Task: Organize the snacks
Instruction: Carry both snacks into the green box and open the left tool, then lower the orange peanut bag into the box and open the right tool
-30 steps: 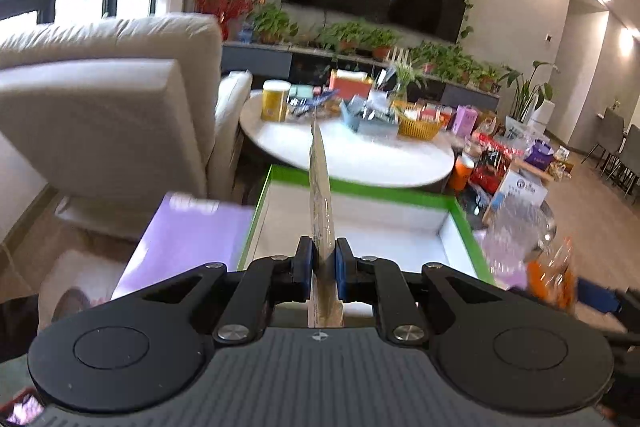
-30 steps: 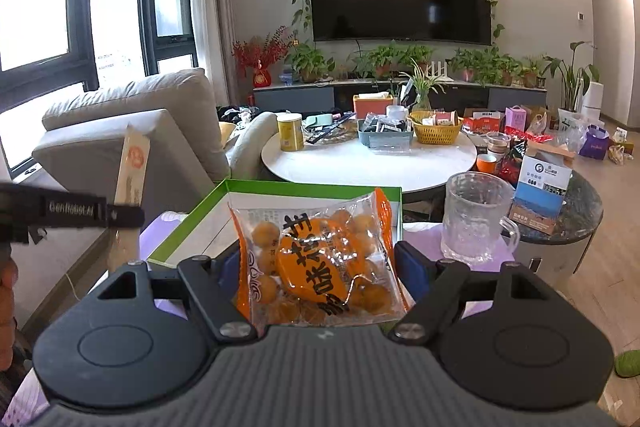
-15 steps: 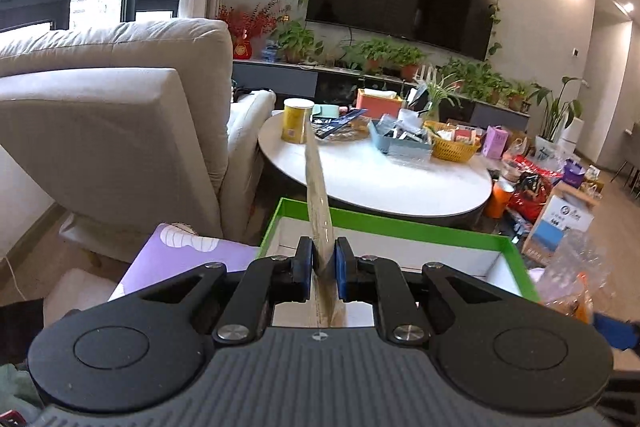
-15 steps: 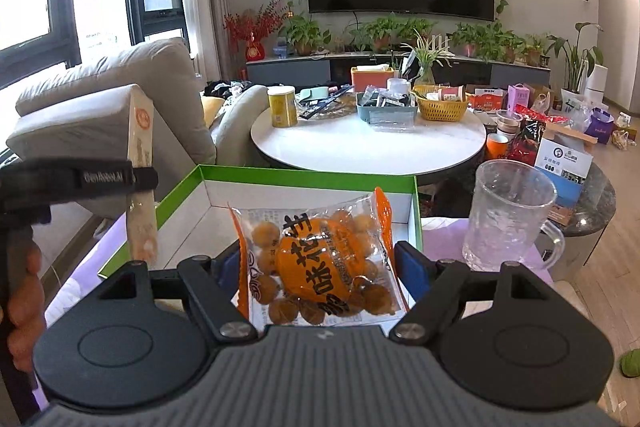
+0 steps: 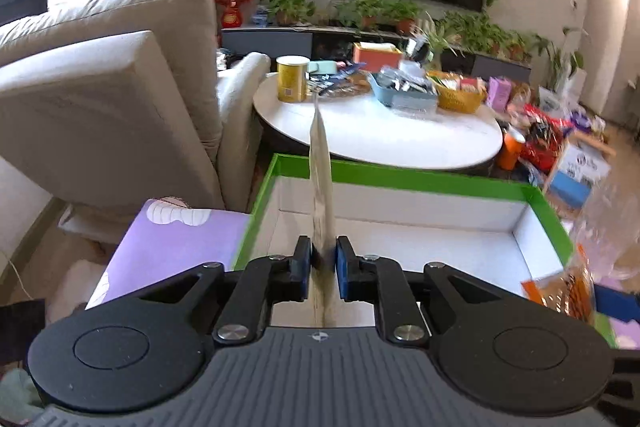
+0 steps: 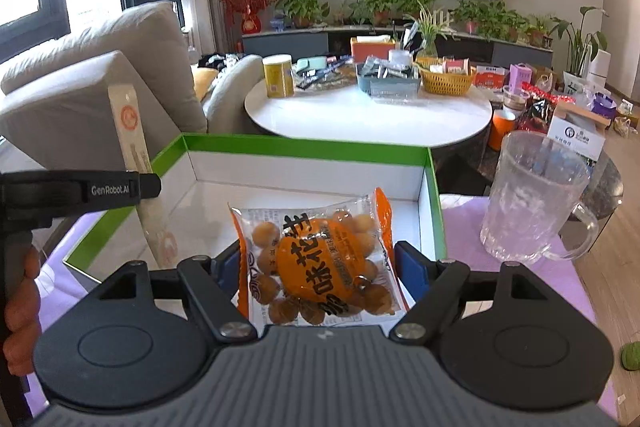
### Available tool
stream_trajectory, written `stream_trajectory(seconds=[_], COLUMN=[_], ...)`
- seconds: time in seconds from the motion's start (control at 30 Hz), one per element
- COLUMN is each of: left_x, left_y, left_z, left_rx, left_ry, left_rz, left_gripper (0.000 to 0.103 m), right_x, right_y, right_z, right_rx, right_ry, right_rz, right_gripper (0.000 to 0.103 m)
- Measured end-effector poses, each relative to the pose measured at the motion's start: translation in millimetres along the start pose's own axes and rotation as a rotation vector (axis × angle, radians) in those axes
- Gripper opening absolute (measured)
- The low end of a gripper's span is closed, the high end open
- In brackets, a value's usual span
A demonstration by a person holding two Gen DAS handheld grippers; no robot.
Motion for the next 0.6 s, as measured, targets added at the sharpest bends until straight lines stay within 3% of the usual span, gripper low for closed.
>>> stream_trajectory(seconds=[0.13,0.27,0.6], left_x=[4,1,6], left_y=[-13,-23,-30], left_z=[8,20,37], left_rx=[-0.092,-0.163,-0.227], left_ry=[-0.004,-0.002,-0.064], left_rz=[0.035,0.019,0.038], left_gripper=[0.020,0.031,0.033], right_x=[0,0,2], right_y=[-9,-12,-24], right_z=[3,3,7], right_rx=[-0.023,-0.030,-0.071], right_ry=[0.000,-0.003,-0.007], right_rz=[0.011,0.015,0.043], right_gripper=[0.067,0.067,0.068])
Point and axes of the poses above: each gripper's, at about its wrist camera, not at the fingertips, and y roughly against the way its jaws point, x to its right, z to its underside, the point moved 4 cm from there along -y, roughly the way its jaws point, and after that the axes turned 10 degrees about -y, right-handed, at the moved point
